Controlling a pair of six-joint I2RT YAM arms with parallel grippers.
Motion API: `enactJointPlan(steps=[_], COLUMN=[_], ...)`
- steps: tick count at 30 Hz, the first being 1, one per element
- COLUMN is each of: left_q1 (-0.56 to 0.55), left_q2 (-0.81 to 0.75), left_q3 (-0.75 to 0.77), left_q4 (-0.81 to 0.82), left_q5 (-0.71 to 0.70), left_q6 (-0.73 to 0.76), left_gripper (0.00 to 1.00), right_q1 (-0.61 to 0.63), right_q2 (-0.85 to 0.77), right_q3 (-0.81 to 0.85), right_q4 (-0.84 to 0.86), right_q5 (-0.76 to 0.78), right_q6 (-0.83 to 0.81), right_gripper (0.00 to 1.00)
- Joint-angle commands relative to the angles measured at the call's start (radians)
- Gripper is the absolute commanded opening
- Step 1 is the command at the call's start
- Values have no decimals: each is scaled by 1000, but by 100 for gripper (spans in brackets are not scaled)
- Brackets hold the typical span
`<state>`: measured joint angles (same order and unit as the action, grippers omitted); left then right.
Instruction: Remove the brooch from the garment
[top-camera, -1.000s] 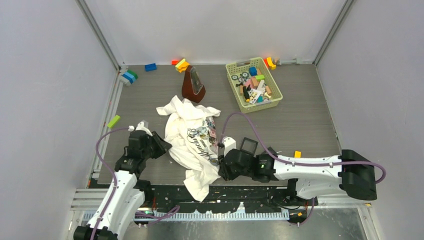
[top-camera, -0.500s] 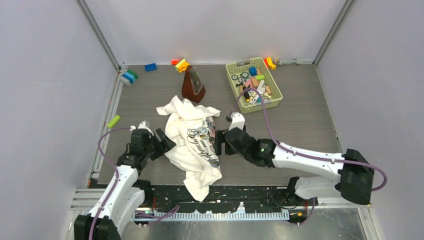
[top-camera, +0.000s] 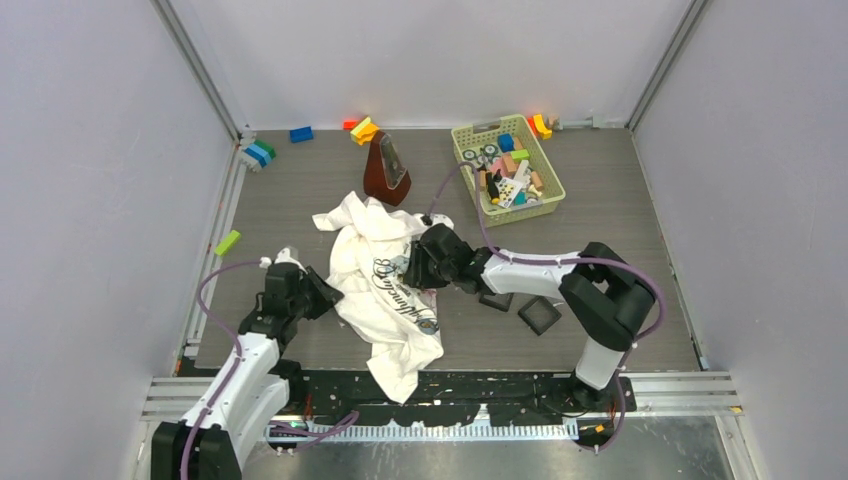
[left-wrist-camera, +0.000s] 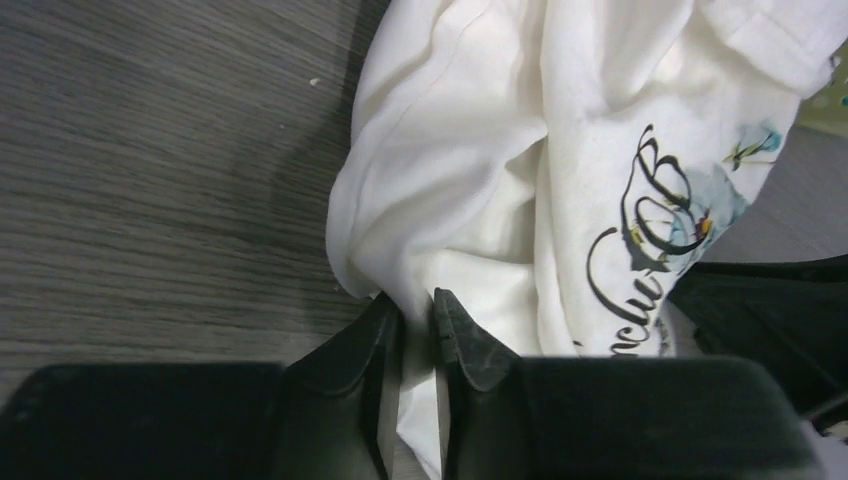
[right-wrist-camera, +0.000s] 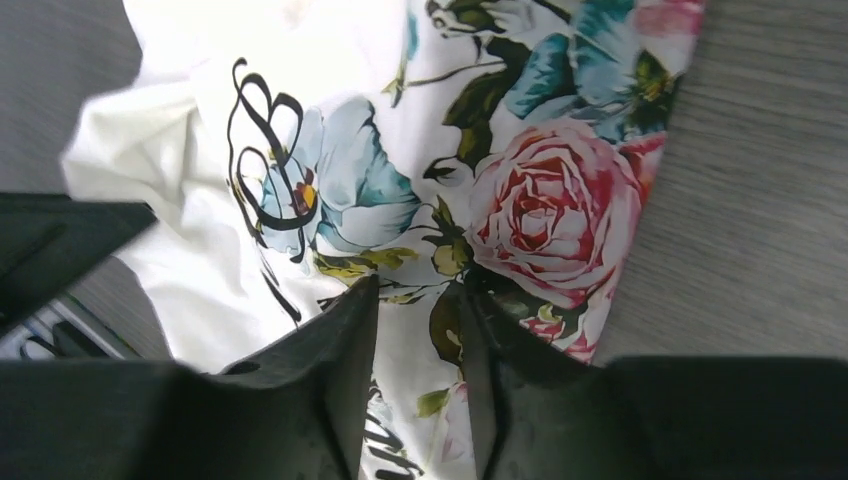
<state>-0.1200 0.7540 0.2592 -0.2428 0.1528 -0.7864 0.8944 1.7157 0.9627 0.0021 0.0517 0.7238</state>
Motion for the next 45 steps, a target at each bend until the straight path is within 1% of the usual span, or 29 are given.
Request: enactJointPlan(steps=[1, 2, 4, 5, 7, 8, 9, 10, 11, 12, 13, 14, 15, 16, 17, 18, 19, 20, 21, 23, 25, 27, 30, 32, 34, 35, 42, 44, 45], left_q1=[11, 11, 12, 14, 17, 19, 20, 22, 24, 25, 25, 25, 25, 25, 25, 25, 25, 25, 25, 25, 25, 25, 25, 25, 25, 25, 25, 25, 25], left_q2=[-32, -41, -69, -85, -124, -143, -161, -172, -179, -179, -176, -170, -159, -152, -145, -141, -140, -141, -144, -144, -139, -135, -144, -153, -154, -152, -117, -112, -111], left_q3=[10, 14, 24, 34, 54, 65, 76, 90, 108, 135, 163, 197, 229, 258, 287, 308, 322, 325, 319, 281, 242, 214, 192, 178, 162, 153, 129, 125, 124], left_q4=[47, 32, 1, -19, -56, -69, -74, -79, -86, -98, -114, -142, -158, -173, -194, -214, -226, -231, -224, -193, -169, -163, -161, -154, -139, -126, -103, -100, -99], left_q5=[-48, -64, -97, -115, -142, -144, -159, -178, -185, -191, -194, -196, -191, -186, -183, -183, -180, -171, -161, -108, -66, -51, -51, -46, -32, -19, -5, -5, -3], left_q6=[13, 16, 21, 24, 29, 33, 38, 43, 48, 58, 70, 89, 106, 121, 130, 137, 140, 141, 138, 127, 120, 119, 116, 104, 87, 82, 85, 80, 79], left_gripper=[2, 0, 0, 0, 0, 0, 0, 0, 0, 0, 0, 0, 0, 0, 0, 0, 0, 0, 0, 0, 0, 0, 0, 0, 0, 0, 0, 0, 0], right_q1=[-20, -25, -42, -57, -83, -91, -108, -120, -124, -126, -128, -129, -129, -129, -129, -129, -129, -129, -129, -129, -129, -129, -126, -118, -105, -95, -39, -28, -27], right_q2=[37, 28, -50, -77, -168, -238, -274, -356, -400, -481, -525, -606, -643, -705, -728, -755, -758, -744, -727, -660, -574, -445, -319, -224, -130, -76, 134, 180, 193], right_q3=[47, 34, -2, -26, -56, -64, -85, -96, -122, -136, -163, -176, -200, -212, -230, -236, -241, -238, -229, -202, -168, -130, -64, -21, 26, 42, 172, 207, 229], right_q4=[118, 118, 103, 89, -13, -47, -110, -137, -187, -207, -242, -255, -270, -272, -265, -258, -243, -236, -223, -194, -156, -101, -28, 42, 79, 91, 222, 220, 208], right_q5=[-115, -113, -84, -42, 36, 66, 127, 181, 207, 245, 258, 273, 275, 267, 260, 236, 221, 191, 176, 137, 99, 50, -22, -36, -38, -66, -108, -113, -113], right_q6=[60, 63, 67, 63, 55, 52, 50, 45, 42, 34, 30, 21, 17, 5, -2, -18, -25, -36, -39, -38, -30, -15, 7, 22, 33, 39, 62, 62, 62], right_gripper=[28, 14, 2, 2, 0, 1, 0, 0, 1, 0, 0, 0, 1, 7, 22, 31, 51, 59, 71, 79, 81, 82, 83, 83, 83, 83, 83, 79, 71])
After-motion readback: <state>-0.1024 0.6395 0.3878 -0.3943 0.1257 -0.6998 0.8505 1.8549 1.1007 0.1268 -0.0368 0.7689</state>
